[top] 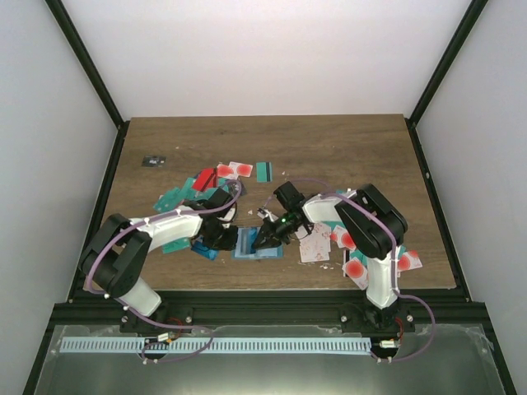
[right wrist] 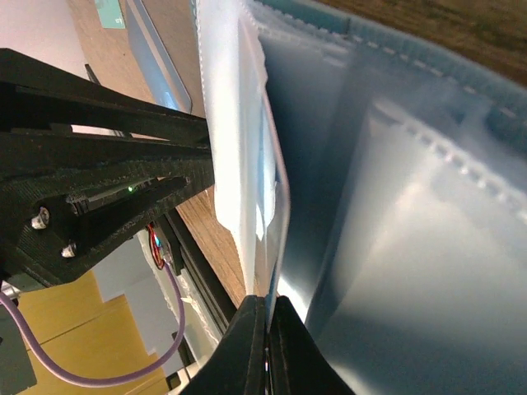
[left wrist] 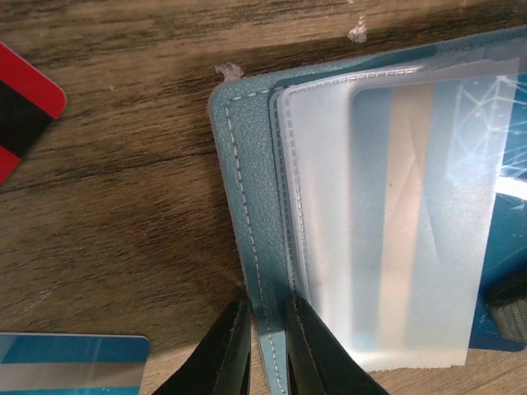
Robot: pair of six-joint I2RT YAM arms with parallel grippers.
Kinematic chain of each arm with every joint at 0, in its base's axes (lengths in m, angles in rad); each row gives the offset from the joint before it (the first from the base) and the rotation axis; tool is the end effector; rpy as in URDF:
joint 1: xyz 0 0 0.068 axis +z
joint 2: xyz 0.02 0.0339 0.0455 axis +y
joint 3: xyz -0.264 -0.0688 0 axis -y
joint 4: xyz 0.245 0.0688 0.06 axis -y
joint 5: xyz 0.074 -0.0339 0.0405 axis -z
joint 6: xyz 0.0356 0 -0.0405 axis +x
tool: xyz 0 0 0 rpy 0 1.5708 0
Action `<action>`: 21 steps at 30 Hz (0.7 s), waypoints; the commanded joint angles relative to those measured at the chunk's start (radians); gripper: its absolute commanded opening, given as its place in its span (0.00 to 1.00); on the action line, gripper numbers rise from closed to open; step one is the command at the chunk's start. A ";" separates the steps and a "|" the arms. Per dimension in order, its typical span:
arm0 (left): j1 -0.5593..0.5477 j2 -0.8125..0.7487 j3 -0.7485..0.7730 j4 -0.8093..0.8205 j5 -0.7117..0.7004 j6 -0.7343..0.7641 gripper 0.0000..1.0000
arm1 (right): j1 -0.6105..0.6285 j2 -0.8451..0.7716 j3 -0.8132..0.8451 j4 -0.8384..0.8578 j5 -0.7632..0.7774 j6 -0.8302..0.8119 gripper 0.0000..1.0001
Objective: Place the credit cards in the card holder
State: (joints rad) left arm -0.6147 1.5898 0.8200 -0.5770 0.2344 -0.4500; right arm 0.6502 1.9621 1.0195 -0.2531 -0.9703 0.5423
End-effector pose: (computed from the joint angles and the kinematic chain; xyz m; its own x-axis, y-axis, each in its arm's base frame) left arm 0.2132 -0.1606 0.1441 -0.9796 0.1736 -0.1015 0.1966 0.9333 -0.3005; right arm 0.2590 0.2339 0.1070 -0.9351 -0.3448 0.0824 -0.1168 0.5192 0.8466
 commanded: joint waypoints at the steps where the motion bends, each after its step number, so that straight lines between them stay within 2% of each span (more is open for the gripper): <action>1: -0.003 0.012 -0.042 0.014 0.034 -0.017 0.15 | 0.004 0.033 0.043 -0.033 0.003 -0.007 0.01; 21: -0.004 -0.043 -0.086 0.044 0.067 -0.059 0.15 | 0.051 0.069 0.058 0.018 -0.007 0.056 0.02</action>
State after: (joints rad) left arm -0.6128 1.5414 0.7578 -0.5163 0.2588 -0.4973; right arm 0.6777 2.0033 1.0470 -0.2535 -1.0027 0.5808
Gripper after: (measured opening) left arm 0.151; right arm 0.024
